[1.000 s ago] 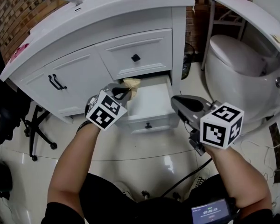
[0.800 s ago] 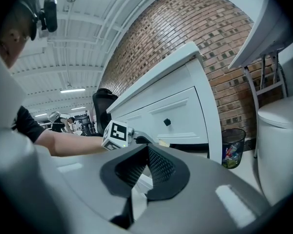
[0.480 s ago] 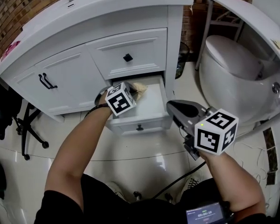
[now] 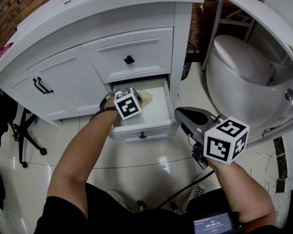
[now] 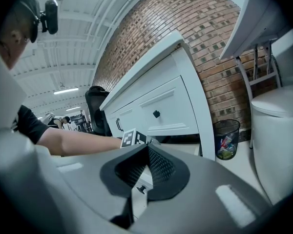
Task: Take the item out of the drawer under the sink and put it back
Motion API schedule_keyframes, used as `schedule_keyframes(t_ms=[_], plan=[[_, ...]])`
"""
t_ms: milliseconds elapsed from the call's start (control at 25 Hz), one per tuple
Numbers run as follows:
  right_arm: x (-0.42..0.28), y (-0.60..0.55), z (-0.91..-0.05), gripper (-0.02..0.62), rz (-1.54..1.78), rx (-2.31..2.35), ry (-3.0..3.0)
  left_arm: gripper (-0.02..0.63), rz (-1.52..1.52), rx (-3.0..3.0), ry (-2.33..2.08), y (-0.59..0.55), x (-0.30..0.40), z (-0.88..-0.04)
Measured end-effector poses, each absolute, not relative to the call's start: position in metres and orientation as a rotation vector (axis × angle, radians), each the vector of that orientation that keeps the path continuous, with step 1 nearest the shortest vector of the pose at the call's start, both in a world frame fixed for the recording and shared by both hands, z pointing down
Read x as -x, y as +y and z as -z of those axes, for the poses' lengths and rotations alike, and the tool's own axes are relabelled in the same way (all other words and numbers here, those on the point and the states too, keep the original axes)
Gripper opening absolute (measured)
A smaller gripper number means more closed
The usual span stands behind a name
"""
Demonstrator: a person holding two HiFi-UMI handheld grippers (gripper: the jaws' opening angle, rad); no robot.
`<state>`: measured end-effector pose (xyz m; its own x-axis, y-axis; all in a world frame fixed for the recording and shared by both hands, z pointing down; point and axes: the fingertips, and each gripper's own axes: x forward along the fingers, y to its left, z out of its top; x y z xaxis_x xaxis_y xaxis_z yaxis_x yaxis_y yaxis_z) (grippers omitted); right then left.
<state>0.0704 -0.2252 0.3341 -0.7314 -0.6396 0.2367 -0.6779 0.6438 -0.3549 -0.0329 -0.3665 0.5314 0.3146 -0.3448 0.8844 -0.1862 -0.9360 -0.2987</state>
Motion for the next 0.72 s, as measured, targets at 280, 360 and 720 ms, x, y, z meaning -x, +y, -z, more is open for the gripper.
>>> schedule_keyframes(t_ms=[280, 360, 720], plan=[[-0.068, -0.226, -0.341, 0.003, -0.673, -1.097, -2.753, 0.084, 1.646, 2.453, 0.514, -0.371, 0.032, -0.527], [-0.067, -0.227, -0.34, 0.003, -0.67, -1.097, -2.755, 0.084, 1.619, 2.466, 0.536, -0.372, 0.033, -0.521], [-0.058, -0.222, -0.334, 0.003, -0.636, -1.079, -2.771, 0.006, 1.357, 2.517, 0.71, -0.364, 0.04, -0.454]])
